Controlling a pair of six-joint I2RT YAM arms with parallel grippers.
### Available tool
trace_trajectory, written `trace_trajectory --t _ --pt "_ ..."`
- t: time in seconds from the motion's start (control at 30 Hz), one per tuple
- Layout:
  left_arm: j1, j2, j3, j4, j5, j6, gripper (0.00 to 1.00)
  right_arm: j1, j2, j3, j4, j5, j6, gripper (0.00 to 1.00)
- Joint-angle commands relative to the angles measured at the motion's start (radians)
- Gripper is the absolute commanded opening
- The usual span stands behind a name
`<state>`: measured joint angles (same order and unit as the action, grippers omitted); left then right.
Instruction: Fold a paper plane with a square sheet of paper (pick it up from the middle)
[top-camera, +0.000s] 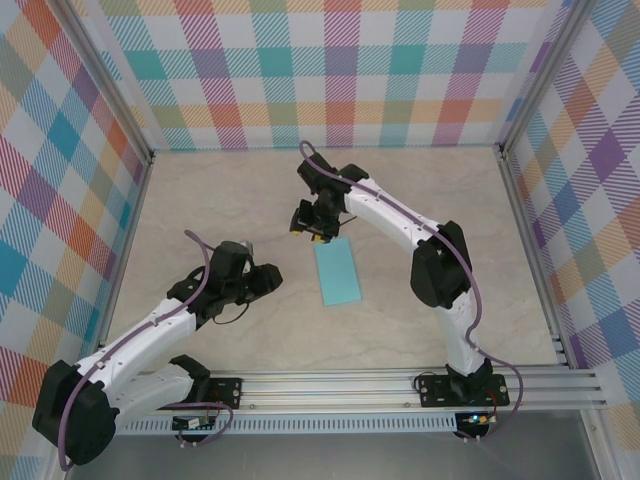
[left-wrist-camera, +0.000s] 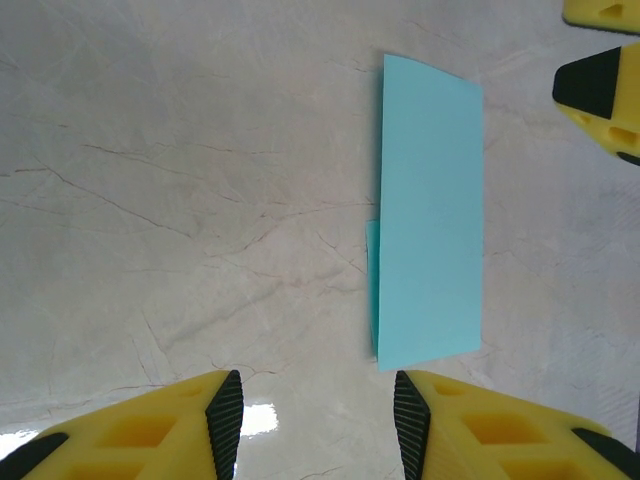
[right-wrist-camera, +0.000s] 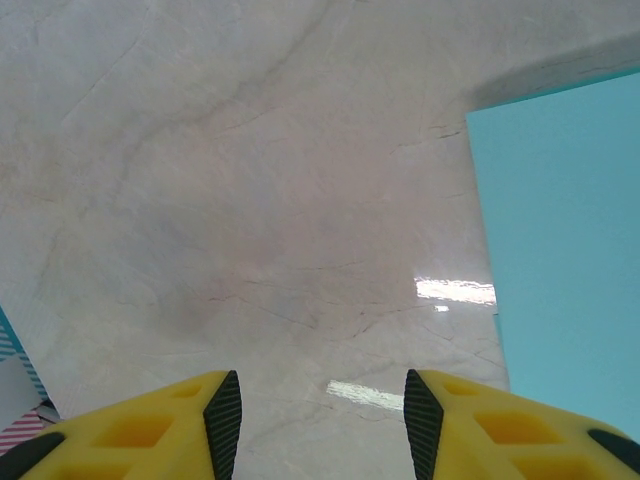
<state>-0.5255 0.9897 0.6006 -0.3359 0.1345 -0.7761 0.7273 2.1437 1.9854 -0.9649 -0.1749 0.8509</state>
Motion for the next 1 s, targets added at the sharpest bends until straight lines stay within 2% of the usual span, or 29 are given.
trace_trajectory --t 0.0,0.2,0.33,0.43,0.63,0.97 --pt "0.013 0.004 0.024 0.002 0.013 0.014 0.46 0.001 -0.079 -0.130 0.043 -0.004 -0.026 0.49" --pt "0.013 0.005 0.019 0.002 0.000 0.024 0.46 -0.001 -0.230 -0.445 0.217 0.042 -0.032 0.40" --pt "0.013 0.021 0.036 0.016 0.015 0.026 0.46 -0.016 -0.329 -0.677 0.424 -0.040 -0.013 0.31" --pt "0.013 0.038 0.036 0.040 0.023 0.021 0.46 -0.016 -0.344 -0.750 0.509 -0.091 -0.008 0.28" --pt "0.013 0.089 0.045 0.105 0.062 0.008 0.46 -0.017 -0.313 -0.809 0.533 -0.048 0.026 0.25" --pt "0.013 0.178 0.076 0.152 0.097 0.000 0.46 0.011 -0.298 -0.961 0.670 0.000 0.269 0.25"
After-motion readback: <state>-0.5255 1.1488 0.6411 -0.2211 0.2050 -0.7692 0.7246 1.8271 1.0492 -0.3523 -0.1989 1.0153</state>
